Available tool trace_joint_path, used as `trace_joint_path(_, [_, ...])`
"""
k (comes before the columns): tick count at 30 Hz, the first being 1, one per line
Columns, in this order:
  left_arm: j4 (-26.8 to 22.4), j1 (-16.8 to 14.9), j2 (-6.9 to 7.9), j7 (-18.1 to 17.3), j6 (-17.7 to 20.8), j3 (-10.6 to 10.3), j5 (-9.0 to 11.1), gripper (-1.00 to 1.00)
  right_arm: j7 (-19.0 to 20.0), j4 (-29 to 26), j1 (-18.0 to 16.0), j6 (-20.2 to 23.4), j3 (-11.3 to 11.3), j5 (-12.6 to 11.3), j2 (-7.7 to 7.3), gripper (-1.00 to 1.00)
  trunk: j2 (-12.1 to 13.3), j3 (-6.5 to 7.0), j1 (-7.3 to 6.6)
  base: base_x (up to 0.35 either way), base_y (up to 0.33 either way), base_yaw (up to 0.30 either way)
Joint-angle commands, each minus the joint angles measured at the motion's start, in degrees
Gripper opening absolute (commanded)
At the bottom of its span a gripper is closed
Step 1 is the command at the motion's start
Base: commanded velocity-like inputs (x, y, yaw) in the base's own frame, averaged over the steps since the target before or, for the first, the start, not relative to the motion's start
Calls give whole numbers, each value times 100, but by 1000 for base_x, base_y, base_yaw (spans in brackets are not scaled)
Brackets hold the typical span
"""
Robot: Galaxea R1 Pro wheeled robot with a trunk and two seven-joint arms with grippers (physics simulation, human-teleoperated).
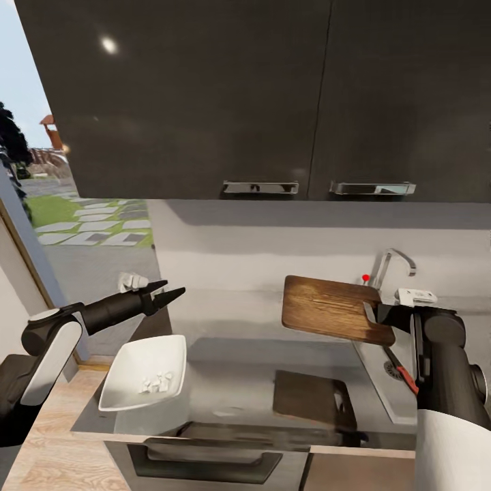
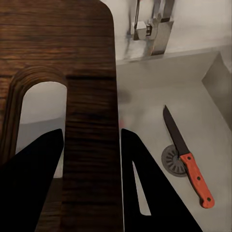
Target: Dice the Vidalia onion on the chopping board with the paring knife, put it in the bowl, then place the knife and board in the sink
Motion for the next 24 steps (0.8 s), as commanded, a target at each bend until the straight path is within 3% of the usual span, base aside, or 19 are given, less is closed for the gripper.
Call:
trace_joint_path(1, [-1, -7, 4, 8, 39, -4, 40, 100, 60, -3, -7, 20, -3, 50, 0, -100, -14, -14, 4, 0, -14, 0])
trace_joint_path(10, [-1, -7, 4, 4, 39, -5, 39, 100, 60, -4, -7, 20, -3, 50, 0, -100, -14, -14, 4, 0, -52, 0])
trace_joint_path(24, [-1, -7, -1, 11, 39, -37, 39, 100, 60, -4, -7, 20, -3, 50, 0, -100, -14, -14, 4, 0, -278, 0])
